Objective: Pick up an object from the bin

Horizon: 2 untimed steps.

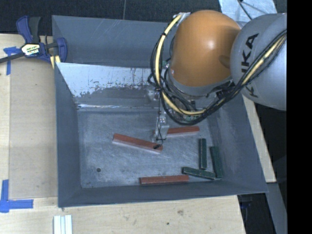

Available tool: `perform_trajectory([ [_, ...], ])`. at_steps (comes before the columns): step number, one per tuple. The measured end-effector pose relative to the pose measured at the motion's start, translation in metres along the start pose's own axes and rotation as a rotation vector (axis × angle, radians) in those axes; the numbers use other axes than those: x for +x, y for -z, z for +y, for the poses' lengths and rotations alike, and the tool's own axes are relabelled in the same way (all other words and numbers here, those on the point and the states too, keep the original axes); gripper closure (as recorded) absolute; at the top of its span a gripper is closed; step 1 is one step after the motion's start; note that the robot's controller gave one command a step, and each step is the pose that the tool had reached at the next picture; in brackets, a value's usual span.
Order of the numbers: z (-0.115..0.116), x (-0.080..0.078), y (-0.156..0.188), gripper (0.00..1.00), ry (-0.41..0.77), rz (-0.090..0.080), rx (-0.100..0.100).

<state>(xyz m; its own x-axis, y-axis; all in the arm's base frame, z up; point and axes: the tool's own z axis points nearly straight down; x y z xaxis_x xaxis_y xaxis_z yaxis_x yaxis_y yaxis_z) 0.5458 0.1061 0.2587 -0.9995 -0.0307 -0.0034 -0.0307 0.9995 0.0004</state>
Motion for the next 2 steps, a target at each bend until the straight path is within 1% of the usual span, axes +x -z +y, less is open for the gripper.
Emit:
perform_trajectory([
  [1, 0.032, 0.024, -0.175, 0.0, 0.115, 0.008, 0.001],
  [2, 0.017, -0.046, -0.188, 0.0, 0.013, -0.001, 0.0],
])
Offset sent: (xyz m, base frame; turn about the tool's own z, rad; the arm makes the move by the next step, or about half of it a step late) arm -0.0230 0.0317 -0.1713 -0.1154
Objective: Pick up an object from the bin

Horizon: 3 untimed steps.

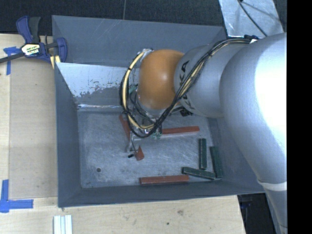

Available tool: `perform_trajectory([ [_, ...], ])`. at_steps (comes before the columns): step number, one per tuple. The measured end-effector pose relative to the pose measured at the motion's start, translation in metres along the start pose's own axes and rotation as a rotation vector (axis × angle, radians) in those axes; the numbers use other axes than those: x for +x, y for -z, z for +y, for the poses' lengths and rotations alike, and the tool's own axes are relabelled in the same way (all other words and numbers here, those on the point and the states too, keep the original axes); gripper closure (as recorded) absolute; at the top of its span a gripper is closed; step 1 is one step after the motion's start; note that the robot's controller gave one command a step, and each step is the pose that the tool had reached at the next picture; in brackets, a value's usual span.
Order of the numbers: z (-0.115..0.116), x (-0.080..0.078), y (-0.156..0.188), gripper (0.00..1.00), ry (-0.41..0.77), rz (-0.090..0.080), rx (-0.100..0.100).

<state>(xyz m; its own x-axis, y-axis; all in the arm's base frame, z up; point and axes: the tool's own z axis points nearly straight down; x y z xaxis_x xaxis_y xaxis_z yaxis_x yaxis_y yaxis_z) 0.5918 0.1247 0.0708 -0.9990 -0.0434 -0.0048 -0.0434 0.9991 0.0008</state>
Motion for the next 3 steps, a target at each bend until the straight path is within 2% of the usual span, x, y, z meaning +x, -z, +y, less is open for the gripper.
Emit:
perform_trajectory([
  [1, -0.049, 0.036, 0.001, 0.0, -0.062, -0.002, 0.0],
  [2, -0.048, 0.032, 0.004, 1.0, -0.063, -0.015, -0.003],
  [3, -0.073, 0.05, 0.133, 1.0, 0.099, -0.001, 0.001],
])
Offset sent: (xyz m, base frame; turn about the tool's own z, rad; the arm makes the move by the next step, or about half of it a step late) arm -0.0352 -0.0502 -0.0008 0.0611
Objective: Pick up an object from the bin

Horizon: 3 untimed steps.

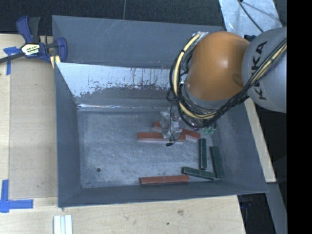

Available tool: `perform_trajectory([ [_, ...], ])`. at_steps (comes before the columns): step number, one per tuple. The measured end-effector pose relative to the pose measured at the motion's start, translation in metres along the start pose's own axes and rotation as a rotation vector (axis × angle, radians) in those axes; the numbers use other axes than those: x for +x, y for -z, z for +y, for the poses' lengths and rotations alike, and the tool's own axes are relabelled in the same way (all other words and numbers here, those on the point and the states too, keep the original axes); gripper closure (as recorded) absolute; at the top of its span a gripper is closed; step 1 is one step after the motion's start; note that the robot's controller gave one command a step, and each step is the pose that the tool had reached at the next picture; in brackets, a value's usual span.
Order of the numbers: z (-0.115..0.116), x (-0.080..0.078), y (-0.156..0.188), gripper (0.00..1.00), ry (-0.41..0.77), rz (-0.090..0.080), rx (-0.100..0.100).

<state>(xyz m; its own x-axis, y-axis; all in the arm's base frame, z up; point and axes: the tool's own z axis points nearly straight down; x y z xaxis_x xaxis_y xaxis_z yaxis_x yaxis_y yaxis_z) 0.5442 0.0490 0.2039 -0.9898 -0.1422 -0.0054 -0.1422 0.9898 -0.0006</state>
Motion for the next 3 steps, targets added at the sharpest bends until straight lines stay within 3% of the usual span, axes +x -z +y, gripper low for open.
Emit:
perform_trajectory([
  [1, 0.0, 0.001, -0.001, 0.0, -0.001, 0.002, -0.001],
  [2, -0.035, -0.033, -0.138, 0.0, 0.056, 0.008, 0.0],
  [3, -0.034, -0.035, -0.133, 1.0, 0.054, 0.001, -0.001],
])
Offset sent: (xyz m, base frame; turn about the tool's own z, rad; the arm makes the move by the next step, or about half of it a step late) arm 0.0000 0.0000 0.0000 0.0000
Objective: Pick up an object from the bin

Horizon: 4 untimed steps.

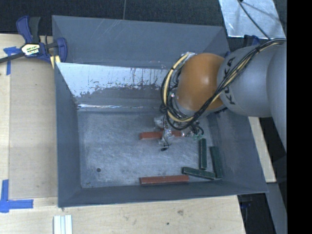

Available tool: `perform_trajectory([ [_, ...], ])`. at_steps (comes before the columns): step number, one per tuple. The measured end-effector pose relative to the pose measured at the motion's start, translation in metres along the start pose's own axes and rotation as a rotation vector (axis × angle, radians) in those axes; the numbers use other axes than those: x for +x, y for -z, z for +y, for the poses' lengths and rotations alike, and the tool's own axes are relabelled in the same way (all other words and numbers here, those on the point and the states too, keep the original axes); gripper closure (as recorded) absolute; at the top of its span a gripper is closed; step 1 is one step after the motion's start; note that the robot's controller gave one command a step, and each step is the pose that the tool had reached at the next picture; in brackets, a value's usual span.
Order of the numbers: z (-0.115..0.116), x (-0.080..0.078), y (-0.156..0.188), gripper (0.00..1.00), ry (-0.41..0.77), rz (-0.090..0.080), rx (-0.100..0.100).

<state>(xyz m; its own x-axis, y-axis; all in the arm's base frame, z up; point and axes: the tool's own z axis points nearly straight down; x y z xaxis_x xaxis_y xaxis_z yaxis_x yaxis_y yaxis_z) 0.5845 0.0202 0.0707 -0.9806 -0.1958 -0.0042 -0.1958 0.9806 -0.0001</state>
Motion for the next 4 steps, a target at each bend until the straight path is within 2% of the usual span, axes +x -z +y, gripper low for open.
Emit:
perform_trajectory([
  [1, 0.018, 0.023, 0.177, 1.0, 0.051, -0.008, 0.002],
  [2, 0.003, 0.08, 0.069, 1.0, 0.194, 0.003, 0.0],
  [3, 0.003, 0.08, 0.069, 0.0, 0.194, 0.001, 0.0],
  [4, -0.019, 0.044, 0.001, 0.0, 0.404, 0.0, -0.001],
])
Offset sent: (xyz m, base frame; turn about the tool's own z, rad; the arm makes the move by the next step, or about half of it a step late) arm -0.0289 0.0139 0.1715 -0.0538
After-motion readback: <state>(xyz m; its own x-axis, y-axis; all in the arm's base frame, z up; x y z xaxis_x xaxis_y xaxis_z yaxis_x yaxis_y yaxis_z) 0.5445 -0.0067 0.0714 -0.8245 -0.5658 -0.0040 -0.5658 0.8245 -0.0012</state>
